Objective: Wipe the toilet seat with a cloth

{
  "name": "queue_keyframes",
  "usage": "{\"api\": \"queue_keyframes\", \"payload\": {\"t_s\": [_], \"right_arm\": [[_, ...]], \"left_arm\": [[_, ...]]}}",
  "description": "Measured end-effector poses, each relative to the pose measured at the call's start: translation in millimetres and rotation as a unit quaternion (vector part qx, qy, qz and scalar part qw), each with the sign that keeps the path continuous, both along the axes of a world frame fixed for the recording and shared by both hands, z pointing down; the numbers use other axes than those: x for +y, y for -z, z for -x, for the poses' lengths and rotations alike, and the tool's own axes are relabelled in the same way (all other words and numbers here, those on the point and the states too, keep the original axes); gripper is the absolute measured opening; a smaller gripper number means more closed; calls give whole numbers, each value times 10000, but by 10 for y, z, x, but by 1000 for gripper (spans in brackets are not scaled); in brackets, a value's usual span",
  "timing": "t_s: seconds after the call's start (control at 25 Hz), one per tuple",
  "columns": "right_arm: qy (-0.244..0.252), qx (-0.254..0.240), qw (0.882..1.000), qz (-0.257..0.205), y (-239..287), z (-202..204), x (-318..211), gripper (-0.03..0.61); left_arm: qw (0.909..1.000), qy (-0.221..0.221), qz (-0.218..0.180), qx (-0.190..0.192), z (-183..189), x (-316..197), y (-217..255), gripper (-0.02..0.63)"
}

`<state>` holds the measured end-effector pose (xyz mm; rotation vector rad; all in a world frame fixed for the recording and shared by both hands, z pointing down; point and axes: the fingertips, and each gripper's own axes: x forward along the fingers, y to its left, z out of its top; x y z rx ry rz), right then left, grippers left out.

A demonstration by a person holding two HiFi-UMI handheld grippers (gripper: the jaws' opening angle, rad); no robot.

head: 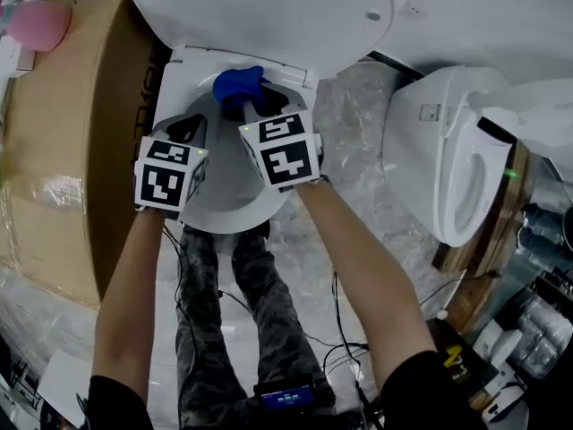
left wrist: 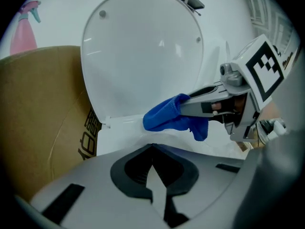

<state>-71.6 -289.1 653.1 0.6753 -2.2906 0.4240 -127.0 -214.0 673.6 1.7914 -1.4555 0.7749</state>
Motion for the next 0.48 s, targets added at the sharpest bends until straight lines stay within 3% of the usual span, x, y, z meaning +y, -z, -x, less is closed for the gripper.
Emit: {"api": "queue_keyframes", "payload": {"t_s": [0.24,0.48], "right_arm": [[-390,312,9987,-105,-279,182,-342,66],[-266,566,9980,18,-584,453,-448,66]], "left_arm": [[9993,337,-110,106,279,-79,17,12],[9976,567,-209,323,446,-106,-56,12]]}}
